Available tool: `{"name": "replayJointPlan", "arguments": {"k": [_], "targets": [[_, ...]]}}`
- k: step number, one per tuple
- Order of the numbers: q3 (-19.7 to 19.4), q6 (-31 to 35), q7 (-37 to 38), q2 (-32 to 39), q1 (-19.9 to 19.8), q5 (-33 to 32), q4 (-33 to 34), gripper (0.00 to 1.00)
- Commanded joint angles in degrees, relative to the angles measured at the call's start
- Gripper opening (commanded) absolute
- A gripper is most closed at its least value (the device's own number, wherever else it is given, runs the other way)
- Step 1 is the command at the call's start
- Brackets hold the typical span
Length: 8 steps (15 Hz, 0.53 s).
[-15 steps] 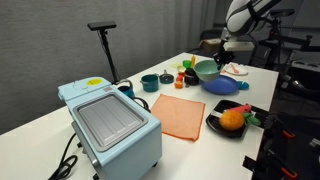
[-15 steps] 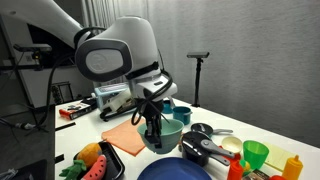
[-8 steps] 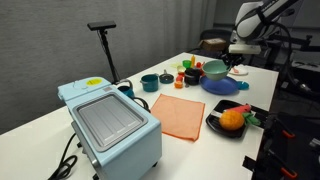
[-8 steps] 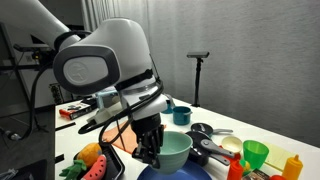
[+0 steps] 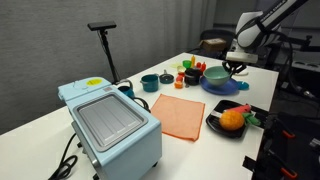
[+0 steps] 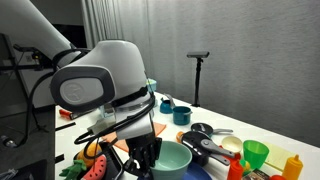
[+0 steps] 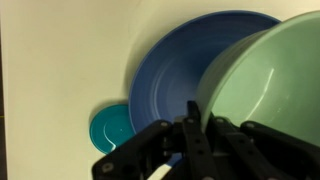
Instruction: Put the bowl on top of the plate
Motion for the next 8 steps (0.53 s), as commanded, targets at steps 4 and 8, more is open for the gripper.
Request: {"name": "replayJointPlan", "arguments": {"k": [4,8], "targets": [[-1.08,2.66,3.81,-1.29,-0.32,-1.78,0.34,0.45],[-0.21,1.89,1.64,-3.54,0.22,-3.28,3.50,0.76]]}}
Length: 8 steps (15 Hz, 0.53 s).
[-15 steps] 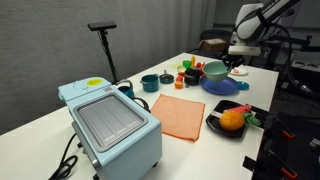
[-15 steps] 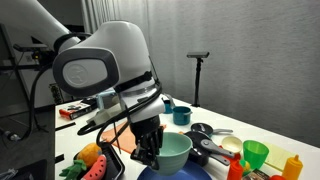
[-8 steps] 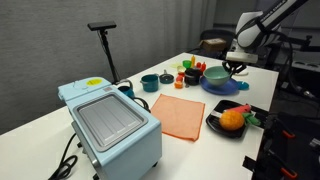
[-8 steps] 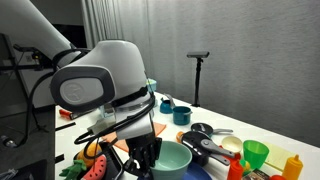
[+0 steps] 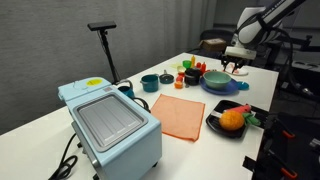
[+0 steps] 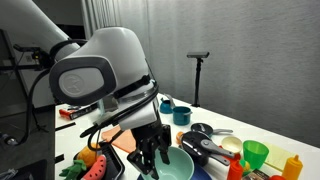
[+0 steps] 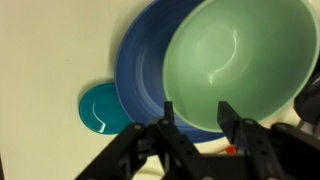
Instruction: Put the bowl on top of the plate
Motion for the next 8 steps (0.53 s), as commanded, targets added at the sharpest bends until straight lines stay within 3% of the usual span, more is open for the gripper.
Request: {"name": "replayJointPlan", "arguments": {"k": [1,3,6,8], "targets": [[1.46,-0.98,-2.03,-2.88,0.36,-2.55,3.03,0.82],[4.03,-3.77,-6.64,-3.56,1.06,-0.72,5.92,0.98],[8.81,-9.70,-13.40,-3.76,2.89,3.34,10.34,1.00],[12.74,-11.70,-13.31,-1.51,5.89,3.63,13.66,1.00]]}}
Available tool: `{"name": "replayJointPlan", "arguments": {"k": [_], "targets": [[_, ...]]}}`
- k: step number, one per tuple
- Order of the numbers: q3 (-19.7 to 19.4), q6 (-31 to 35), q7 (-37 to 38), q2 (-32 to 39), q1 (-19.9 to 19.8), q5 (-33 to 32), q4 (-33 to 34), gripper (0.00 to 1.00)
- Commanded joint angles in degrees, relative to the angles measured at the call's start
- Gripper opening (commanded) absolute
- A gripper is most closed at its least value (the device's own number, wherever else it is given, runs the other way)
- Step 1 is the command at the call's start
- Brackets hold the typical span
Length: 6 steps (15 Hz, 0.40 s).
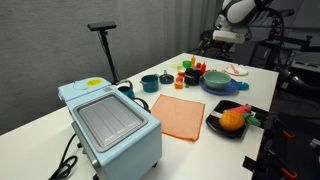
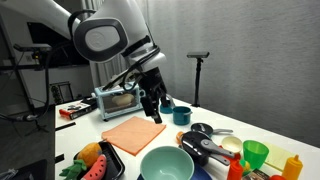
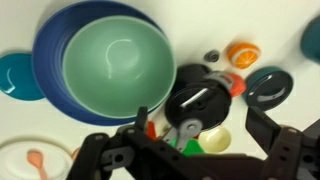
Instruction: Put the bowl on top of the plate
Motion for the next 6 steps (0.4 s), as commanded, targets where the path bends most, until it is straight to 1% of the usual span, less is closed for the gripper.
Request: {"name": "replayJointPlan", "arguments": {"k": [1,2,3,4,6], "targets": [[5.25,-5.27,-3.61,2.45,4.42,2.34,6.03,1.00],[6.92,-5.92,-3.37,3.19,6.01,1.61,7.45,1.00],[5.10,-3.50,-1.33,1.07,4.37,0.90,3.67,1.00],[6.40,-4.10,-1.32,1.57,5.77,0.90,4.71,1.00],[7.20,-4.54,-1.30,2.37,7.07,0.91,5.79,1.00]]}}
